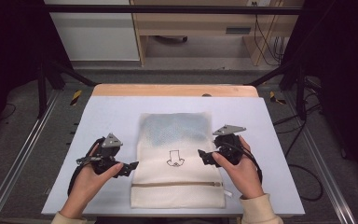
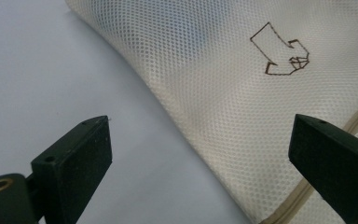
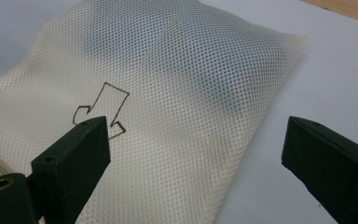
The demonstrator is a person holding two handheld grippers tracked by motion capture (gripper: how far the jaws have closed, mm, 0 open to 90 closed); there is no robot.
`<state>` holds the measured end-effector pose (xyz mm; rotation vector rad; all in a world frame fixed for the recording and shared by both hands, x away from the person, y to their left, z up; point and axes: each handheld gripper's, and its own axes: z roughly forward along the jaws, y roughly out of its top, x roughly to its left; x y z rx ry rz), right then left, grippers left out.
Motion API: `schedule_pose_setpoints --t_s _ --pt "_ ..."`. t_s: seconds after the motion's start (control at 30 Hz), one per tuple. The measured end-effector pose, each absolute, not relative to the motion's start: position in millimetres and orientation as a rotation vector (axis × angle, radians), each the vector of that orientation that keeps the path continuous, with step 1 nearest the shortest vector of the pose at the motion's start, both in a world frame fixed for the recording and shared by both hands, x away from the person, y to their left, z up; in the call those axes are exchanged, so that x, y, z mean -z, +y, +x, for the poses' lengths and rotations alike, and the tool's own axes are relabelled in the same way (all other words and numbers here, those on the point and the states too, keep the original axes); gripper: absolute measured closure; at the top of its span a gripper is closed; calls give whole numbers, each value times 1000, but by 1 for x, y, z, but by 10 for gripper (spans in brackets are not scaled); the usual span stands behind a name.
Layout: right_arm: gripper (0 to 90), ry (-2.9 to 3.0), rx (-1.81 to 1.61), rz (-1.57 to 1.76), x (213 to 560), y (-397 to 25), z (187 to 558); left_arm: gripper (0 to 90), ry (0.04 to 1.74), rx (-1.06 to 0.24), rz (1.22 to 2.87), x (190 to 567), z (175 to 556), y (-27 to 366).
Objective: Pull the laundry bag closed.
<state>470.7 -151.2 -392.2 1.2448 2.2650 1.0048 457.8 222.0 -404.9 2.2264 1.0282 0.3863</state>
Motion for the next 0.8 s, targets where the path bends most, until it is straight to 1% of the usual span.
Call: schedule_pose_setpoints --t_s 0.2,0.27,0.33,0.53,0.63,0.7,0.8 --pt "95 2233 -986 1261 389 -161 473 62 1068 -403 2245 406 458 238" --pt "123 2225 -974 1286 389 -168 473 71 1103 -415 2216 406 458 247" --pt "126 2208 -975 1343 390 -176 473 71 1132 -415 2199 406 457 254" --pt "121 2174 -943 1413 391 -193 473 72 1171 -425 2193 407 454 272" --pt "93 2177 -909 1469 395 -199 475 80 1194 -434 2182 407 454 282" --pt "92 2163 -885 1467 398 -202 475 84 1218 -438 2160 408 454 288" --pt "85 2155 -852 1482 403 -206 476 84 1236 -435 2171 412 455 295"
